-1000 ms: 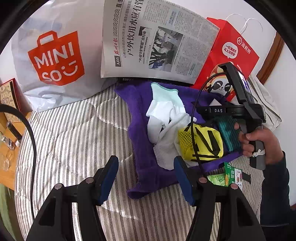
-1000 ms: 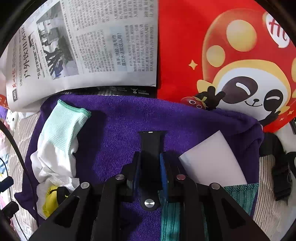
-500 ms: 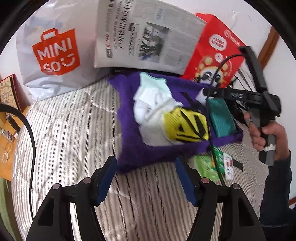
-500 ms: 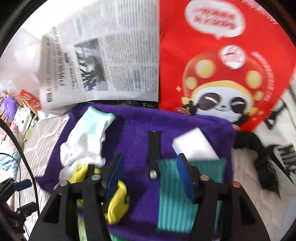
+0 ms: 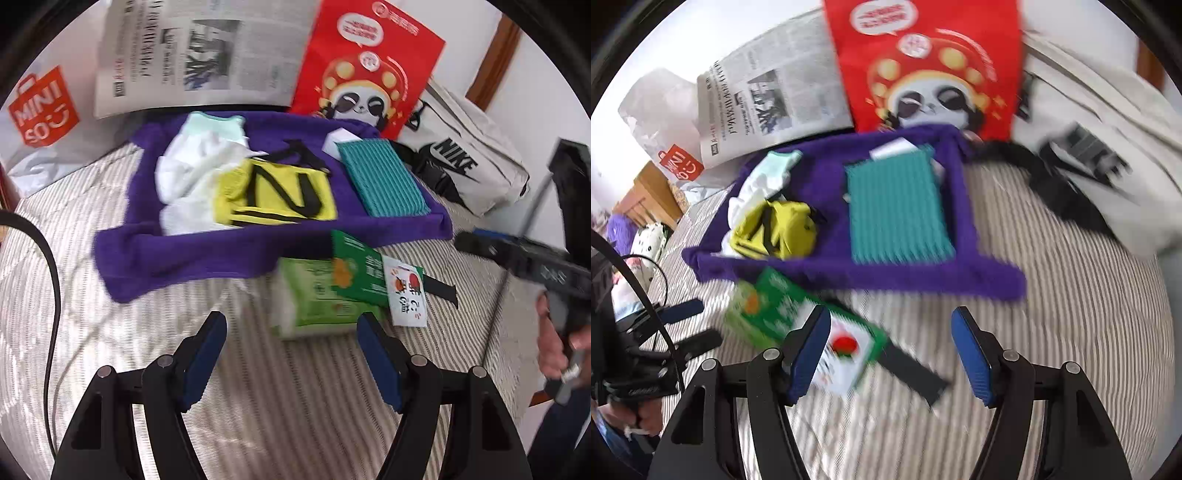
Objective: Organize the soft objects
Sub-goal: 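Grasp the green wet-wipe pack with the left gripper, then grasp the white tomato-print snack packet with the right gripper while the left holds the wipes, then carry the wipe pack and snack packet toward the purple towel with both grippers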
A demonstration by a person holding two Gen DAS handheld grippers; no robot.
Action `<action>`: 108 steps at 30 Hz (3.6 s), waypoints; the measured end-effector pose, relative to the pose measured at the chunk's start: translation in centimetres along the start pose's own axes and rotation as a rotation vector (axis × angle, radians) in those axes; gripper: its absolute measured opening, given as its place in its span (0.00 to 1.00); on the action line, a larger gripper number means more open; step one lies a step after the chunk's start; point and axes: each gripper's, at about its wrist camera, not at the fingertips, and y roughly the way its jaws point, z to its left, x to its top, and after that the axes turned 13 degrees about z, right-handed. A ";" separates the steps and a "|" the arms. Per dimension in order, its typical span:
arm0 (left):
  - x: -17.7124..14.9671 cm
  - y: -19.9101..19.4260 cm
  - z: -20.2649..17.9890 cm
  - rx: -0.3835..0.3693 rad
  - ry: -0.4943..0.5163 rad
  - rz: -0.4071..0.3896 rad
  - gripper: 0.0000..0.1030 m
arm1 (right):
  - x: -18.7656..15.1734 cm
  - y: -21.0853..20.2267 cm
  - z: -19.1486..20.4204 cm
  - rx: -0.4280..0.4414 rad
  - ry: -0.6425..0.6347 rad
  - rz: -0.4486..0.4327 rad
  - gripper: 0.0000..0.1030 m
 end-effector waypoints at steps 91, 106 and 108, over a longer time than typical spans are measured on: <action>-7.2 1.0 2.0 0.226 0.016 -0.033 0.77 | -6.0 5.3 8.8 -0.114 -0.104 0.006 0.61; -7.1 1.1 2.0 0.227 0.010 -0.037 0.78 | -7.5 4.0 8.1 -0.137 -0.145 0.008 0.27; -7.1 1.1 2.0 0.227 0.010 -0.037 0.78 | -7.6 3.8 8.1 -0.143 -0.146 0.019 0.27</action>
